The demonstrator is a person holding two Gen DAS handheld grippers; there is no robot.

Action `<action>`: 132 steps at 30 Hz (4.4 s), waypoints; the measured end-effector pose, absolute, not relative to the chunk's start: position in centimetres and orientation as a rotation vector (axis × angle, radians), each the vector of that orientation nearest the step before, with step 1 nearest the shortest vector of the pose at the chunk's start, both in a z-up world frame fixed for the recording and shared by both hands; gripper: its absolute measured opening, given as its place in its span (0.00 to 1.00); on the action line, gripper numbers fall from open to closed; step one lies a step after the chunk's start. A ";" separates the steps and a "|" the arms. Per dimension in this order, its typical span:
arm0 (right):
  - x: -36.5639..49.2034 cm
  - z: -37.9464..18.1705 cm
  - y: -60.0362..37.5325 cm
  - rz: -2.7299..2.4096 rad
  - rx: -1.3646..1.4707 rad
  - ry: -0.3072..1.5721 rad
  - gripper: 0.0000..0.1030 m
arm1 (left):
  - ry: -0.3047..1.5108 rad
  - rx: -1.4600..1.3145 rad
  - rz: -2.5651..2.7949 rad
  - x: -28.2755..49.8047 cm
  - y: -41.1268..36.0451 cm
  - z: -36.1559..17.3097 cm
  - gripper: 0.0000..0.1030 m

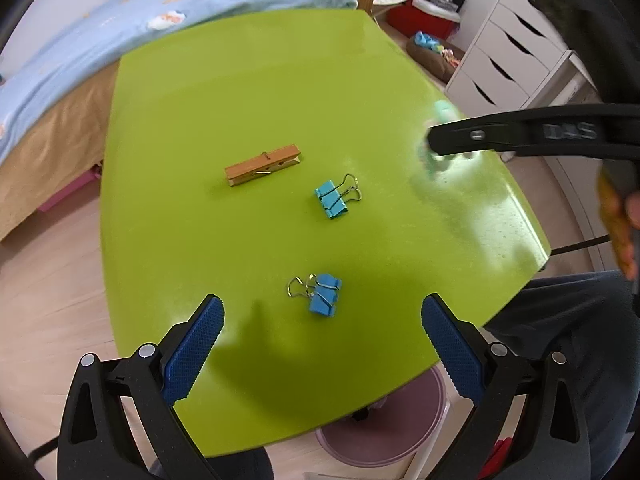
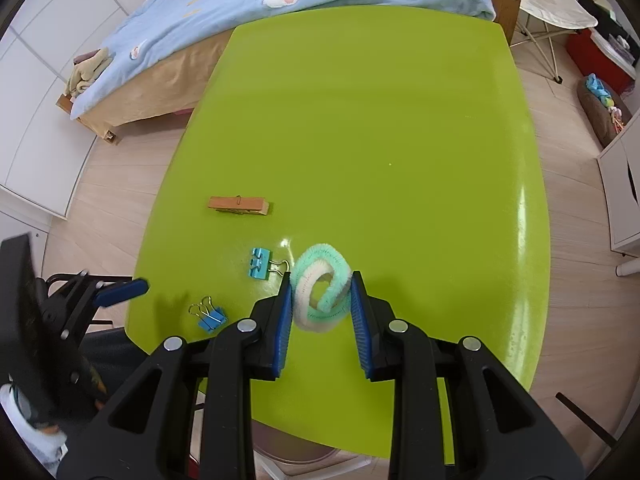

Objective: Collect trash
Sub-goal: 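Grasp a blue binder clip with the left gripper while the right gripper holds the scrunchie, then carry the scrunchie and clip over the wastebasket and open both grippers, then grasp the other blue binder clip with the right gripper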

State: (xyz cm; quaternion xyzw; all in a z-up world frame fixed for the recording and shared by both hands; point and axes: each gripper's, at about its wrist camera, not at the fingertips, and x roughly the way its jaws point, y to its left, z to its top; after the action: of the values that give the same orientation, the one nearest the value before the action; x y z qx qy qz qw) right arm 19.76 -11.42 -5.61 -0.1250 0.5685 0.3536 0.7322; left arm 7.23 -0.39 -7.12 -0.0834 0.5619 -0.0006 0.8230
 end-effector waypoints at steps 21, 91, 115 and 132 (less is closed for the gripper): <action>19.1 -5.6 -12.3 0.782 -0.283 1.232 0.27 | 1.218 -0.216 -0.007 8.1 0.3 -8.2 0.07; -0.8 -3.9 -23.3 0.888 -0.354 1.125 0.90 | 1.107 -0.148 -0.096 -7.9 -8.7 -2.4 0.07; -0.3 -3.5 -24.0 0.865 -0.325 1.111 0.93 | 1.064 -0.146 0.015 -7.5 -7.1 -1.7 0.92; 5.7 -0.9 -18.3 0.906 -0.311 1.071 0.93 | 0.991 -0.185 0.098 -5.6 -3.1 0.5 0.92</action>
State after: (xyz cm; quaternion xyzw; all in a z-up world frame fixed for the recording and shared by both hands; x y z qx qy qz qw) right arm 5.75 -18.25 -0.86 -0.1423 0.4906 0.4149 0.7529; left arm -5.58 -3.08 0.54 -0.0885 0.4745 0.0468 0.8746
